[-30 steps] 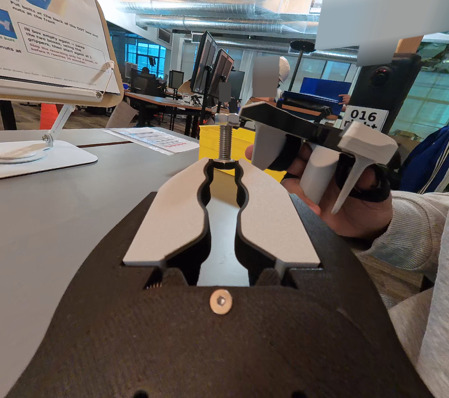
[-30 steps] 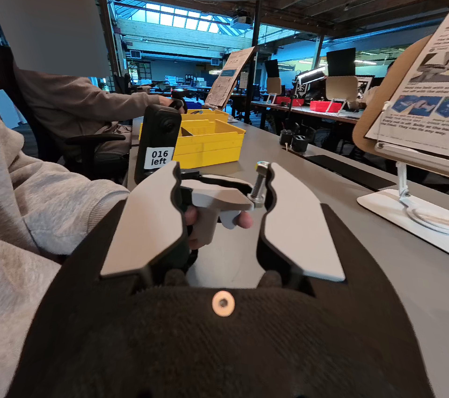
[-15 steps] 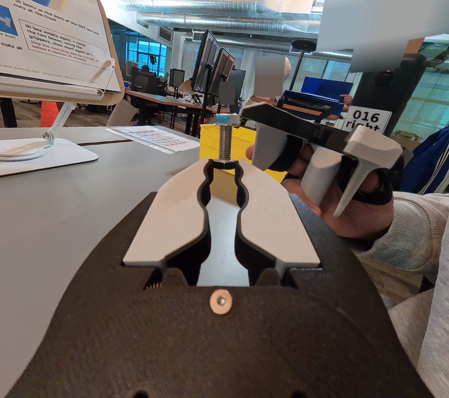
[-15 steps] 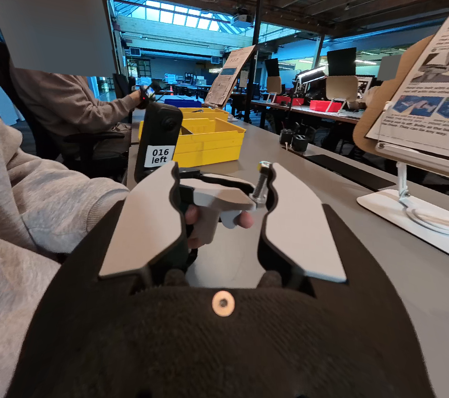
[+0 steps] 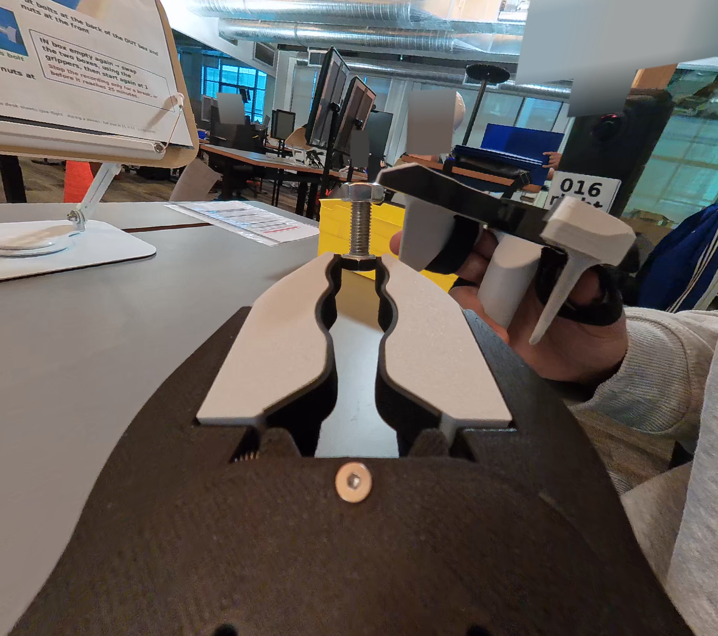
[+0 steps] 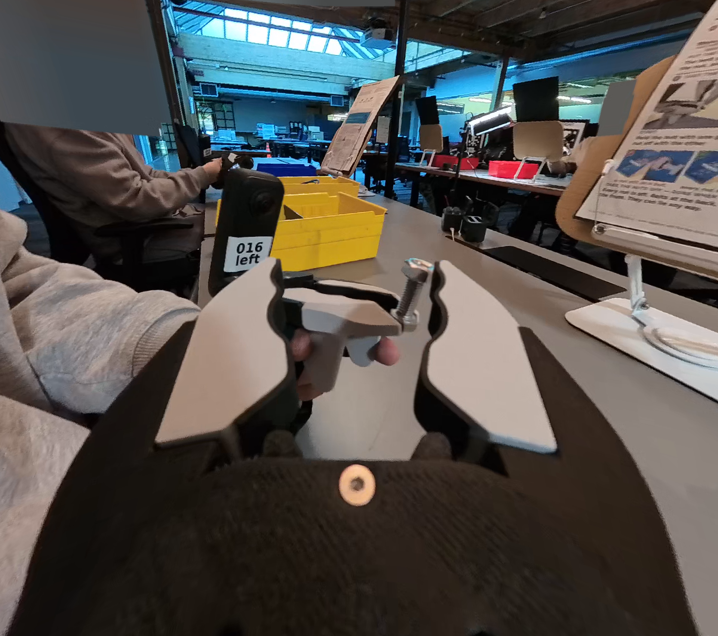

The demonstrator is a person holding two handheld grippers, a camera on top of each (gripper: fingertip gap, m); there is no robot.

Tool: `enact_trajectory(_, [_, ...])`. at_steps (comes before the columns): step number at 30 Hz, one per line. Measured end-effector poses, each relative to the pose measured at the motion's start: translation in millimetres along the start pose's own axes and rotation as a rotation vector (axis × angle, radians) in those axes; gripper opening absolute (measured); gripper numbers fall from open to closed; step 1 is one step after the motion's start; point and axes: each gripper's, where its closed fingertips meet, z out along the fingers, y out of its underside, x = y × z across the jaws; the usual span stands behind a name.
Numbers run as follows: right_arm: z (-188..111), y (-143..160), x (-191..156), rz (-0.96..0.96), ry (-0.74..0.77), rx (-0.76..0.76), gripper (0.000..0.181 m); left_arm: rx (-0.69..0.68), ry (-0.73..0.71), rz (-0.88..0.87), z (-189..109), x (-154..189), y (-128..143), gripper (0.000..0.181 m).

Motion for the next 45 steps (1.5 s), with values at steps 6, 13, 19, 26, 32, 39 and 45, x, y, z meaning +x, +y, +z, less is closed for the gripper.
enact_trajectory(6, [4, 6, -11, 0.009, -0.055, -0.021, 0.073, -0.001, -0.008, -0.004, 0, -2, 0, 0.017])
enact_trajectory(13, [-1, -2, -3, 0.033, -0.023, 0.015, 0.07, 0.002, -0.003, -0.004, 0, -1, 0, 0.017])
enact_trajectory(19, [3, 6, -4, 0.057, -0.029, -0.011, 0.078, 0.001, 0.002, -0.002, 0, 0, 0, 0.017])
enact_trajectory(26, [2, 3, -12, 0.035, -0.068, -0.014, 0.065, 0.004, -0.003, -0.008, 0, -2, -1, 0.017])
enact_trajectory(32, [2, 8, 4, 0.069, 0.002, -0.022, 0.078, -0.003, 0.01, 0.002, 0, 2, 1, 0.017])
enact_trajectory(39, [2, 5, -14, 0.035, -0.085, -0.021, 0.059, 0.003, -0.003, -0.015, -1, -2, 0, 0.017])
enact_trajectory(45, [0, 4, 0, 0.032, -0.008, -0.013, 0.068, 0.0, 0.003, -0.008, 0, 0, 1, 0.017])
